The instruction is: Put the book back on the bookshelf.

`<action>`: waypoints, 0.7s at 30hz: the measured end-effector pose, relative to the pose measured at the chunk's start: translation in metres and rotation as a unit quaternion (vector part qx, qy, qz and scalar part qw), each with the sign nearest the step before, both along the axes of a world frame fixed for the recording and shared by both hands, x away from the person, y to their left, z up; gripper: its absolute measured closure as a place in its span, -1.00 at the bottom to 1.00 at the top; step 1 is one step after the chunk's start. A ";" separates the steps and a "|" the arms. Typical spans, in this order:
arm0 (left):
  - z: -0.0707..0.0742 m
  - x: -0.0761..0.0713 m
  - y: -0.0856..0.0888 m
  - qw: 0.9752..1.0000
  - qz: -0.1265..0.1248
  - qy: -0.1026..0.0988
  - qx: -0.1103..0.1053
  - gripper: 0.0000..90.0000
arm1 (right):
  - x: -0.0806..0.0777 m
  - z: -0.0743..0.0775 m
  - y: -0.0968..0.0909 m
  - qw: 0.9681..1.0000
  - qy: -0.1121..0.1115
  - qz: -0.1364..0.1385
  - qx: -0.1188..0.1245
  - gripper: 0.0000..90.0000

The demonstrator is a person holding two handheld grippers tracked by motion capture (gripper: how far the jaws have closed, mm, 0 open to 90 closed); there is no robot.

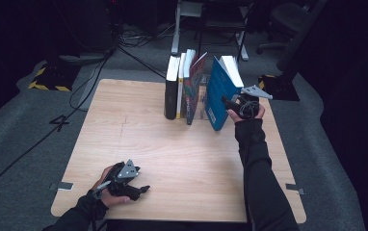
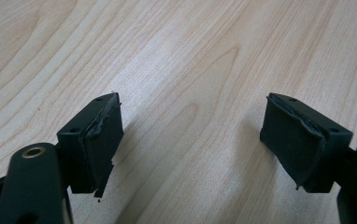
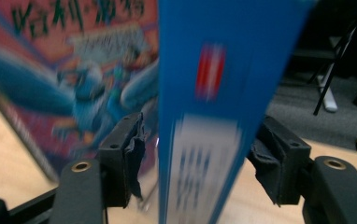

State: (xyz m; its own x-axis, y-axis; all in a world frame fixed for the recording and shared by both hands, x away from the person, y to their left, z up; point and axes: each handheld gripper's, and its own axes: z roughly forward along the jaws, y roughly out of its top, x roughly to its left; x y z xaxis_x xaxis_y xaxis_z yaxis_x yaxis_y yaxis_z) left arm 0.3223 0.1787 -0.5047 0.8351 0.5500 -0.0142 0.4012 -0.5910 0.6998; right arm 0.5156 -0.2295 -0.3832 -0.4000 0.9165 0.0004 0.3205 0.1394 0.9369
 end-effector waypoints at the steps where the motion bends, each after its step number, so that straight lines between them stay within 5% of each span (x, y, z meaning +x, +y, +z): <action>1: 0.000 0.000 0.000 1.000 -0.001 0.000 0.001 -0.53 | -0.007 -0.013 -0.001 1.000 -0.003 -0.003 -0.002 -0.12; 4: 0.000 0.000 0.000 1.000 0.001 0.000 0.001 -0.54 | -0.011 -0.026 -0.001 1.000 -0.002 -0.001 -0.006 -0.12; 6: 0.000 0.000 0.000 1.000 0.002 0.000 0.000 -0.54 | -0.014 -0.055 0.002 1.000 0.013 0.003 -0.012 -0.09; 10: 0.000 0.000 0.000 1.000 0.002 0.000 0.000 -0.54 | -0.015 -0.077 0.007 1.000 0.018 0.005 -0.024 0.05; 13: 0.000 0.000 0.000 1.000 0.001 0.000 0.001 -0.54 | -0.010 -0.108 0.008 0.998 0.057 -0.007 -0.032 0.26; 21: 0.000 0.000 0.000 1.000 0.001 0.000 0.000 -0.53 | -0.008 -0.111 0.026 0.997 0.061 -0.043 -0.013 0.33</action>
